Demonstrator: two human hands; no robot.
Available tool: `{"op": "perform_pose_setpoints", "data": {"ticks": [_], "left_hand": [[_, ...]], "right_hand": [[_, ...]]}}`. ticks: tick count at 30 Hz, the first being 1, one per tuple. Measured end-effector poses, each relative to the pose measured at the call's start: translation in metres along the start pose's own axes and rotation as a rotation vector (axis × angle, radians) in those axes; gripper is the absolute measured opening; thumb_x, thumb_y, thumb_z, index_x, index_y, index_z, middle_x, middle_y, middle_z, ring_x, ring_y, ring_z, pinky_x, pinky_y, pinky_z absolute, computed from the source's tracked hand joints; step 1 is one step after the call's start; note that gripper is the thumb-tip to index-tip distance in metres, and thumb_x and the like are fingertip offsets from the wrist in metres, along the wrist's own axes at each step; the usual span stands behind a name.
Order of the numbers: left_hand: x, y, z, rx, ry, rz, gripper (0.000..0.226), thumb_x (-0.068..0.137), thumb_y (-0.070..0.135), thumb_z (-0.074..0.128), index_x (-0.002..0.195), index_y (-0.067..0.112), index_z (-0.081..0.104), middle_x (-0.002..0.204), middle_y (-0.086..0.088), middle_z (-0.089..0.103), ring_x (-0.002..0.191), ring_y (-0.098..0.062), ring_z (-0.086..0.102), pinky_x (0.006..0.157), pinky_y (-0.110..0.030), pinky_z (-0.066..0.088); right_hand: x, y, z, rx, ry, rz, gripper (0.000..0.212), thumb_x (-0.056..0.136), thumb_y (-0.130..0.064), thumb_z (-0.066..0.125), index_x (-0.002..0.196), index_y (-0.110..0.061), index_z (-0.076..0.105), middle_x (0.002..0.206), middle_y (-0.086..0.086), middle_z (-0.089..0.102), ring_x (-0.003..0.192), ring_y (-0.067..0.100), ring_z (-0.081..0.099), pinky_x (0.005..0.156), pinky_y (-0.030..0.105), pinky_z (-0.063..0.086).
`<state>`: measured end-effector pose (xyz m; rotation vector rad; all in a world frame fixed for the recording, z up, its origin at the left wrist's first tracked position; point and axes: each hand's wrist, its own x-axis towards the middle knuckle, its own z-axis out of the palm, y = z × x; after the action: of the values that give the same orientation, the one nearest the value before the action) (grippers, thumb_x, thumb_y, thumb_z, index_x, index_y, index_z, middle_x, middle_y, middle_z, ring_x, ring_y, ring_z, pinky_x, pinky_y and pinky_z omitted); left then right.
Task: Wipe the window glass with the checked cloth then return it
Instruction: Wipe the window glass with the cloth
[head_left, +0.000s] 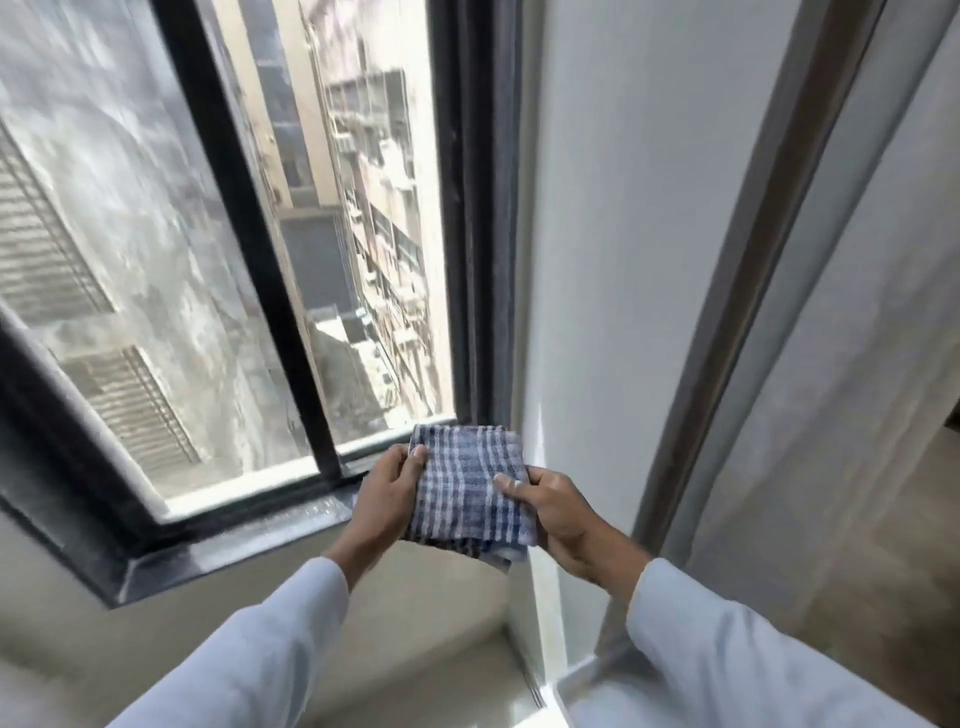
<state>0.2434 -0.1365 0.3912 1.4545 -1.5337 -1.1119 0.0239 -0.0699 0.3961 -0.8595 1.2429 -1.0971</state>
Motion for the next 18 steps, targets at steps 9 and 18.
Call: {"op": "perform_pose_setpoints", "data": {"ticks": [9,18], "left_hand": [[-0.024,0.237,-0.190,-0.242,0.229,0.428,0.037,0.112,0.033,0.054,0.109,-0.001,0.067,0.084,-0.004,0.066,0.070,-0.013,0.065,0.061,-0.030,0.054],[0.019,0.273,-0.267,-0.304,0.397,0.513,0.035,0.112,0.043,0.053,0.104,0.013,0.069,0.089,-0.006,0.074,0.077,-0.021,0.071,0.068,-0.040,0.060]], "right_hand": [[-0.067,-0.249,0.154,0.211,-0.384,-0.309,0.049,0.110,-0.032,0.049,0.141,0.005,0.057,0.117,0.026,0.075,0.095,0.036,0.078,0.072,0.050,0.063],[0.002,-0.309,0.237,0.389,-0.613,-0.255,0.054,0.093,-0.019,0.075,0.141,0.004,0.063,0.129,0.032,0.075,0.105,0.043,0.080,0.082,0.047,0.068]]}}
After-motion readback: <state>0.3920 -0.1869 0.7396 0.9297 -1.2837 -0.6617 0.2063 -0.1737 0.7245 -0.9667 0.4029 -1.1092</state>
